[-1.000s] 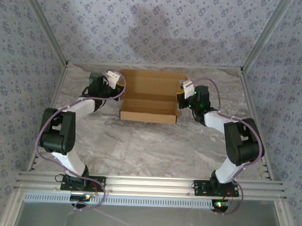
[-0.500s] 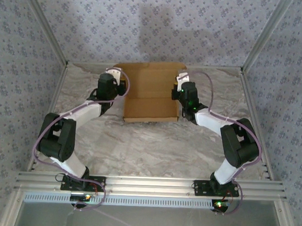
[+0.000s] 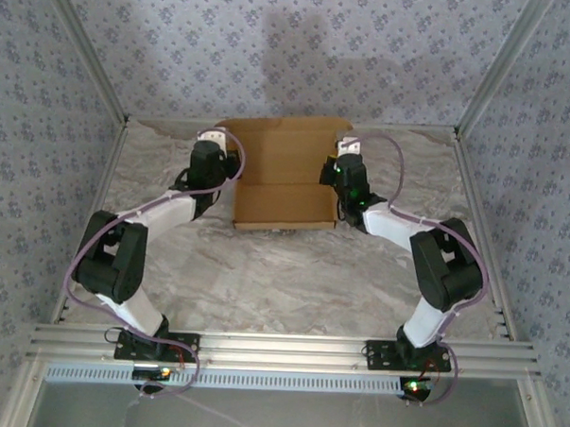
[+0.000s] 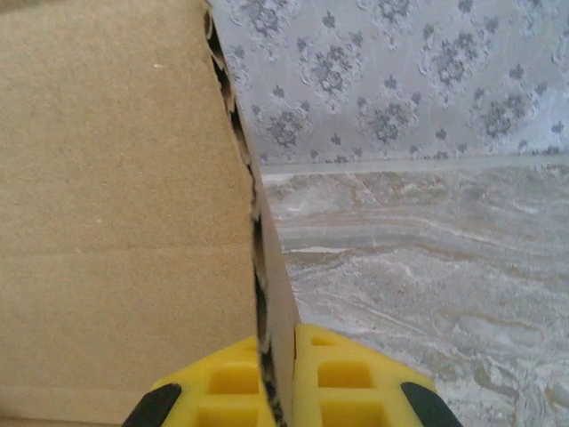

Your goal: Fold the paper box

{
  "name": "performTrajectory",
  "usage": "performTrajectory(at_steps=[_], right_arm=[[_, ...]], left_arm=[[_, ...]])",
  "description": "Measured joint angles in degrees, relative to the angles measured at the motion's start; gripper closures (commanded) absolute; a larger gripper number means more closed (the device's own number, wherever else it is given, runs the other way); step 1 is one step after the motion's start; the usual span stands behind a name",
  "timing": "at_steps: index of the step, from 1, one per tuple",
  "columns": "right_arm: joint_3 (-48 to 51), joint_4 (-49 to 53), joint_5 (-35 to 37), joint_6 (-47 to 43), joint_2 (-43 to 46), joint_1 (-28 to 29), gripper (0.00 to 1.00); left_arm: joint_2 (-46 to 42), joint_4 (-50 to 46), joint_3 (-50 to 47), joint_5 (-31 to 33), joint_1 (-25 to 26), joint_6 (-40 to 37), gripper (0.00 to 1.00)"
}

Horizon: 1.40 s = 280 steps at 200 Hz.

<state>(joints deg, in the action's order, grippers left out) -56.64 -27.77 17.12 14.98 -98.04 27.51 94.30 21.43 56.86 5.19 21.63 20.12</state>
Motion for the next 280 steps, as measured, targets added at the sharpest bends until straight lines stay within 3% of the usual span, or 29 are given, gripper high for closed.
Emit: performTrajectory(at_steps=[71,203,280], right_arm=[[6.6,-8.0,5.0,2.3,-0.7,2.1,1.0],[19.2,-35.2,10.5,2.8,-4.9,6.0,1.0],[20.2,-46.5,19.8,-0.3,-10.6,9.7,1.0]], left_arm=[[0.3,13.4,-9.2,4.2,2.8,0.8,1.0],[3.4,43.0,-23.5,5.5,4.2,-4.3,0.97],[8.2,56.5,-27.2,18.9,10.7,-9.6,0.98]])
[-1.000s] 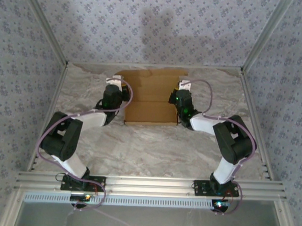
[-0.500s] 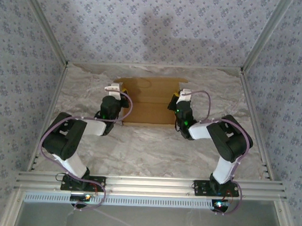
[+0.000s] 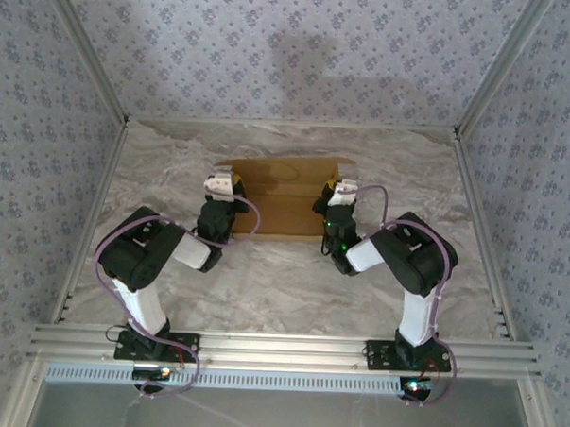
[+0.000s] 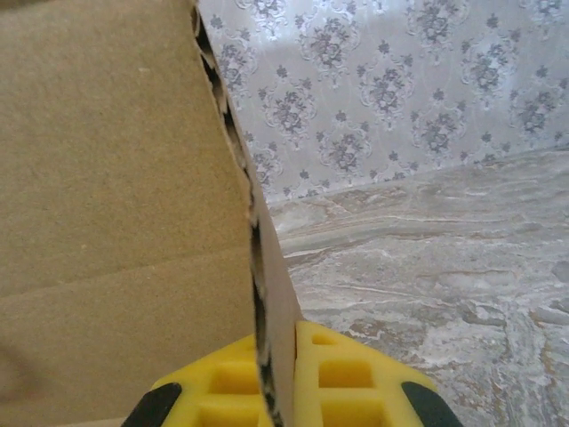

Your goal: Fold the paper box

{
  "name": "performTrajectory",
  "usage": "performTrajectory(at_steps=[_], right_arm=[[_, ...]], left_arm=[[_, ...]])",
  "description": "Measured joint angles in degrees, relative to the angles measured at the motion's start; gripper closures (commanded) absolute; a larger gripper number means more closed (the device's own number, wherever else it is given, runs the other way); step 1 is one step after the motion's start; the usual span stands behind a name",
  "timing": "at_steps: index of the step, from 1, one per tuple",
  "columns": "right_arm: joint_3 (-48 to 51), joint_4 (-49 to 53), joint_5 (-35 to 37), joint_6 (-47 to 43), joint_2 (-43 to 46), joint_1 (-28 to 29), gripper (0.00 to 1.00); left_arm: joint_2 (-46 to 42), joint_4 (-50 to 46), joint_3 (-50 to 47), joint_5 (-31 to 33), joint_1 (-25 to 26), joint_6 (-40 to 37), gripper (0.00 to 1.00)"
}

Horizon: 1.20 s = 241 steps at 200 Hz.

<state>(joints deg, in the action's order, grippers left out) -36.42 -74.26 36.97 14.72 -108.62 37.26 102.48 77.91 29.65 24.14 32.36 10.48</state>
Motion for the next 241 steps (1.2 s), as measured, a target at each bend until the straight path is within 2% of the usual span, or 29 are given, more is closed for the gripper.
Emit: performTrajectory(at_steps=[61,134,188,241], right_arm=[[-0.3,-1.7,7.8,-1.7,-1.4,4.8,0.98],[-0.4,-3.3,12.6,-0.8,-2.8,8.1,0.92],[1.7,-0.2,10.4,-1.0,-3.2,9.7,0.73],[3.6,3.5,6.5,-1.9,0.5,9.7,0.54]], left_arm=[[0.8,4.9,-3.0,5.2,1.6,-0.8,0.98],[1.3,8.8,-5.7,7.0,1.9,0.2,0.99],[2.8,11.8,-6.6,7.0,2.2,0.4,1.0],[3.1,12.2,-6.7,6.5,2.1,-1.1,1.0]])
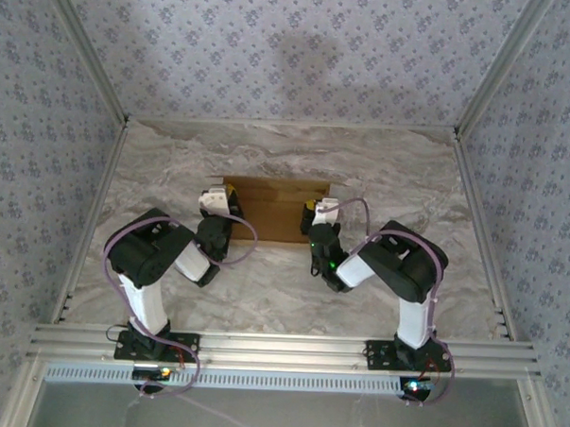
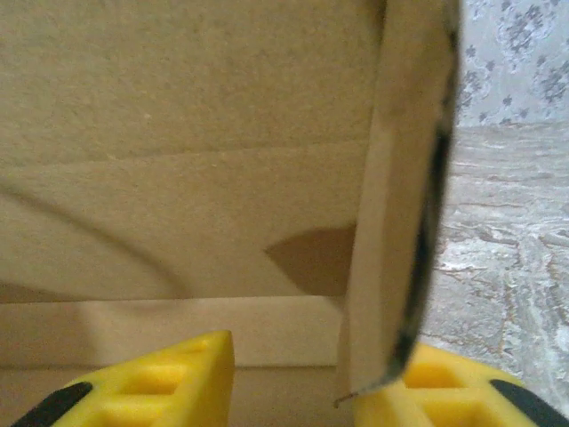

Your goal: Fold the paper box

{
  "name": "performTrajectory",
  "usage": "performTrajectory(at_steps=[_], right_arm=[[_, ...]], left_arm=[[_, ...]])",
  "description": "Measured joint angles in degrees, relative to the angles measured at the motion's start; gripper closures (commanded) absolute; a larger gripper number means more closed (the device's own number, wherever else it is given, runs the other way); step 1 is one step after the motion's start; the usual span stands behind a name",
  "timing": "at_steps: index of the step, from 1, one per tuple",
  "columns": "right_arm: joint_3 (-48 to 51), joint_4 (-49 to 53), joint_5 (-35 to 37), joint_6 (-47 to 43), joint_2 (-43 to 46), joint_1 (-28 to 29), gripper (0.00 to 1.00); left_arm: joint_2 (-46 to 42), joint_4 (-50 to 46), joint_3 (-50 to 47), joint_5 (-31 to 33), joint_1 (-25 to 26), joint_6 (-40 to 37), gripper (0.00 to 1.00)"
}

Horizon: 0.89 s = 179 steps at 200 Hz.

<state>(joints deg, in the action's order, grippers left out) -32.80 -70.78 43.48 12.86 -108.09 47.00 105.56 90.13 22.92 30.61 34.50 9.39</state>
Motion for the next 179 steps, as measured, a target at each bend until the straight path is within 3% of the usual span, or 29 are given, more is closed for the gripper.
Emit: performTrajectory(at_steps=[30,65,116,179], right_arm=[[1.5,2.4,-2.5,0.0,3.0,-0.6,0.44],[3.0,5.9,-5.9,0.7,7.7,-1.8,0.4],[7.4,10.2,-11.8,4.8,18.6,-3.2,0.37],[11.9,15.6,-15.9,9.6,24.5,-4.3,0.37]], left_arm=[[0.4,0.2,0.0,-1.4,0.0,-1.4,1.0],[0.7,0.3,0.3,-2.6,0.0,-2.4,1.0],[1.6,0.4,1.0,-3.8,0.0,-3.0,1.0],[1.8,0.4,1.3,-4.9,0.1,-4.0,1.0]])
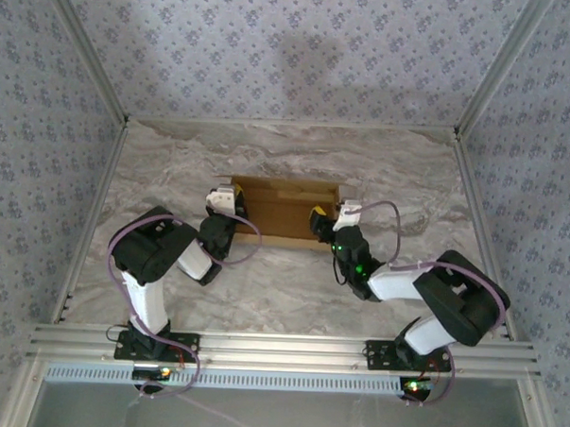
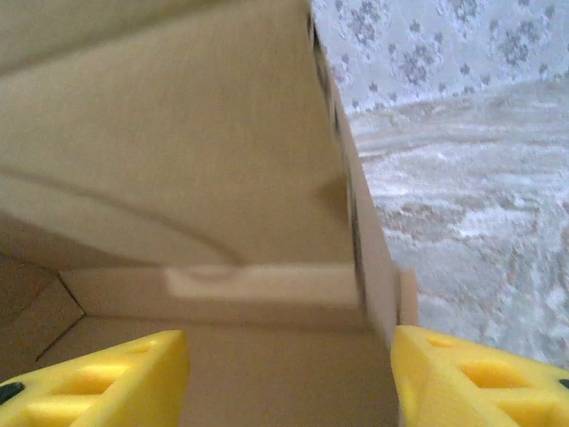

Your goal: Fold the paper box

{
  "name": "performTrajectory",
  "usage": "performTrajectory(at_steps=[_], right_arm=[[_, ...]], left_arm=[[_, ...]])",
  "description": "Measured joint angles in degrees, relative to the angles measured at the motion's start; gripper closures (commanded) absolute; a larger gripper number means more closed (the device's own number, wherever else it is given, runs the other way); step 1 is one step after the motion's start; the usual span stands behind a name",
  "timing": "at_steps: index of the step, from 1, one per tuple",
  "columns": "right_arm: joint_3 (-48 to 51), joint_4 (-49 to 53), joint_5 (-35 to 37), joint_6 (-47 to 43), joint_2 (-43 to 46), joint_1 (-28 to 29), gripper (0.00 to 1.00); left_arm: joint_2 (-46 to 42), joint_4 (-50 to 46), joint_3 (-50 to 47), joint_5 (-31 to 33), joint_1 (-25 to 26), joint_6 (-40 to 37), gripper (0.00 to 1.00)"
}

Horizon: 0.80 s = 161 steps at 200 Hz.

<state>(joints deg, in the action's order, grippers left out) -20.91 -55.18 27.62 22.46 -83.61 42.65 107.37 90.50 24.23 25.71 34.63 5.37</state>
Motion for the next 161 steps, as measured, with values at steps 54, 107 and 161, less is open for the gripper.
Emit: performTrajectory(at_steps=[54,107,161], right_arm=[[4.0,12.5,-0.5,2.6,19.7,-0.4,0.38],[-1.4,38.9,-4.2,6.5,38.8,-4.7,0.67],[-14.8,53.9,-21.6,19.3,42.3,-19.5,0.8]], left_arm=[[0.2,0.0,0.1,-0.3,0.2,-0.6,1.0],[0.7,0.0,0.5,-0.6,0.3,-1.4,1.0],[0.7,0.0,0.5,-0.9,0.5,-2.6,1.0]])
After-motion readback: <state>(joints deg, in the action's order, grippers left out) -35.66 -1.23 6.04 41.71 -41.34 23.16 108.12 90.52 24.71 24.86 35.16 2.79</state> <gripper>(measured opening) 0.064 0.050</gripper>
